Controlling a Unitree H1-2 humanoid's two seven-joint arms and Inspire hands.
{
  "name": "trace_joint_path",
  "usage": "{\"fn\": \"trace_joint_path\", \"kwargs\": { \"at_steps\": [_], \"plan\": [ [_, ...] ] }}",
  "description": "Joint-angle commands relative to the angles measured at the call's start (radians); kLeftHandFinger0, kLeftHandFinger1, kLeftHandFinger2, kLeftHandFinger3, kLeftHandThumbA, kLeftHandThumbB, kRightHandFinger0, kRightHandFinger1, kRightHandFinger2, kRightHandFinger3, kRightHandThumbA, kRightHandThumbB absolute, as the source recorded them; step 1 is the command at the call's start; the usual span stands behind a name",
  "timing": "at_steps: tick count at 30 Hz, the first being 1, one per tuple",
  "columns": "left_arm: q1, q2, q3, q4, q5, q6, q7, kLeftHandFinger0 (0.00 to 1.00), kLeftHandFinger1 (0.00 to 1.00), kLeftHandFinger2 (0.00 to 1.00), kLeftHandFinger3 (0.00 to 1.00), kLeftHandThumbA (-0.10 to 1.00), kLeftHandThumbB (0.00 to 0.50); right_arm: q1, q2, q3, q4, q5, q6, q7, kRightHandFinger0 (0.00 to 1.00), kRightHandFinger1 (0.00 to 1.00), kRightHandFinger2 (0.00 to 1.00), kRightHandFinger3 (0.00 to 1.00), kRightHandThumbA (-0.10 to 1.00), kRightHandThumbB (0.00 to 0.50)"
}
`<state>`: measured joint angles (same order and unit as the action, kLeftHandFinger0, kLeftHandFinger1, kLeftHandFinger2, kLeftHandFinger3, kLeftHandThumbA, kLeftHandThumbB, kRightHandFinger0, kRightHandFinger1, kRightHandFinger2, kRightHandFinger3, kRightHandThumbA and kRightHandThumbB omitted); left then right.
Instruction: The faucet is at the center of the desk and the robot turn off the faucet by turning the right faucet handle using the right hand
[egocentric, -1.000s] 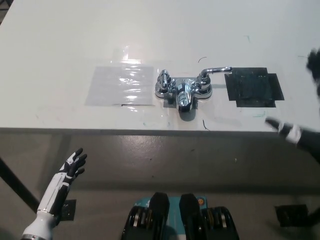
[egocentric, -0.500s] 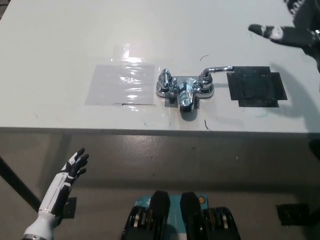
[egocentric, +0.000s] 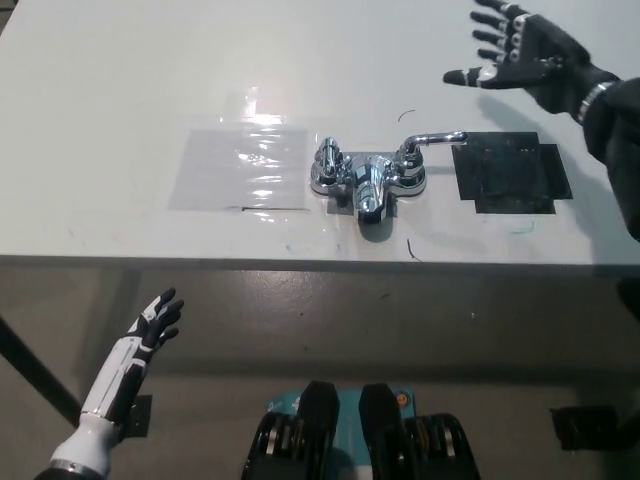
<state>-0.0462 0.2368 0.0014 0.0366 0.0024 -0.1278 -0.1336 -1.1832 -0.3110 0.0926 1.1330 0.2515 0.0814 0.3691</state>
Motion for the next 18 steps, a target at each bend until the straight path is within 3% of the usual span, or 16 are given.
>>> {"fn": "trace_joint_path", "kwargs": {
  "at_steps": [1,18],
  "plan": [
    [-0.017,0.02,-0.006,-0.027,-0.004,-0.058,-0.026,1.0,1.0,1.0,1.0,1.0,0.411,-0.106,0.019,0.005,0.079,-0.053,-0.067,0.035,1.0,1.0,1.0,1.0,1.0,0.363],
    [-0.023,0.016,-0.008,-0.03,0.003,-0.051,-0.033,1.0,1.0,1.0,1.0,1.0,0.431,-0.094,0.077,-0.013,0.211,-0.113,-0.079,0.026,1.0,1.0,1.0,1.0,1.0,0.437]
  ]
}}
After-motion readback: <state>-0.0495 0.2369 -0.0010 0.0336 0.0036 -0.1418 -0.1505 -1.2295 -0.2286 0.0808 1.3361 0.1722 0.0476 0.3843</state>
